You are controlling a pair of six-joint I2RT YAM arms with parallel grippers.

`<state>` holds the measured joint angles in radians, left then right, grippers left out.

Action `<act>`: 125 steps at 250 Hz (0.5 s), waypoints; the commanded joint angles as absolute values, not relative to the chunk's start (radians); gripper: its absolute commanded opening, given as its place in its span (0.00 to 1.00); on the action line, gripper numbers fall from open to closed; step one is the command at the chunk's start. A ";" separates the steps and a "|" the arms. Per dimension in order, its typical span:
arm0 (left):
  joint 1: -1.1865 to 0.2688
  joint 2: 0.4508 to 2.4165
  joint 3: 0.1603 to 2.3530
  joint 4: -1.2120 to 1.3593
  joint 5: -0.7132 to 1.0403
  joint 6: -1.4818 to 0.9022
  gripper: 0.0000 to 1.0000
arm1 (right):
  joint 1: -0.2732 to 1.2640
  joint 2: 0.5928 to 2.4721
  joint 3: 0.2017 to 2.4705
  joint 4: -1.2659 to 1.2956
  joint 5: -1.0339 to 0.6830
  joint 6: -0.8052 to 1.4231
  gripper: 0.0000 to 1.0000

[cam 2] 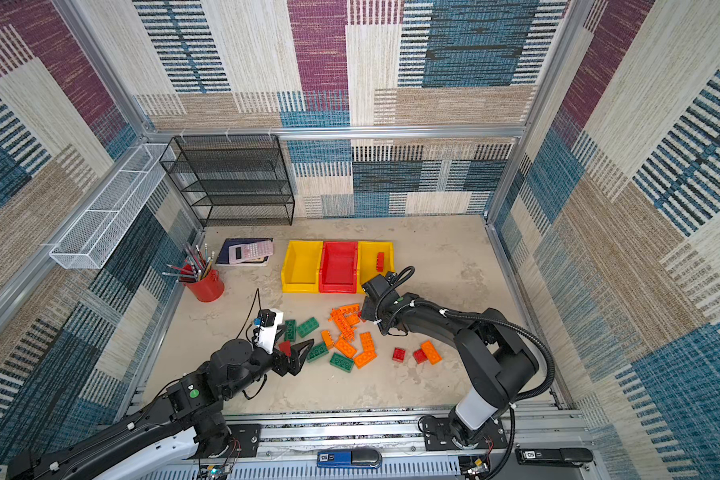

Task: Sort the legos into containers by color
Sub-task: 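Return the right gripper and grasp the second red 2x4 brick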

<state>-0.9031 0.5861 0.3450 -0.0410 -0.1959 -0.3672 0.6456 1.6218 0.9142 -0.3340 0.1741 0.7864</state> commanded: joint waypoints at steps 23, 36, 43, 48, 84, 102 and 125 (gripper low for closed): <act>-0.903 0.549 0.315 -0.055 -0.176 -0.386 0.99 | 0.661 1.683 0.968 -0.312 0.165 0.837 0.75; -0.903 0.546 0.311 -0.058 -0.175 -0.384 0.99 | 0.663 1.706 0.992 -0.330 0.179 0.845 0.75; -0.901 0.546 0.310 -0.056 -0.173 -0.383 0.99 | 0.666 1.717 1.006 -0.345 0.193 0.850 0.75; -0.902 0.547 0.308 -0.057 -0.173 -0.381 0.99 | 0.667 1.727 1.017 -0.356 0.201 0.855 0.75; -0.903 0.546 0.304 -0.057 -0.175 -0.370 0.99 | 0.671 1.786 1.077 -0.429 0.254 0.876 0.74; -0.903 0.548 0.295 -0.052 -0.173 -0.355 0.99 | 0.675 1.806 1.090 -0.441 0.253 0.881 0.73; -0.903 0.552 0.291 -0.051 -0.197 -0.326 0.99 | 0.683 1.834 1.107 -0.469 0.250 0.884 0.72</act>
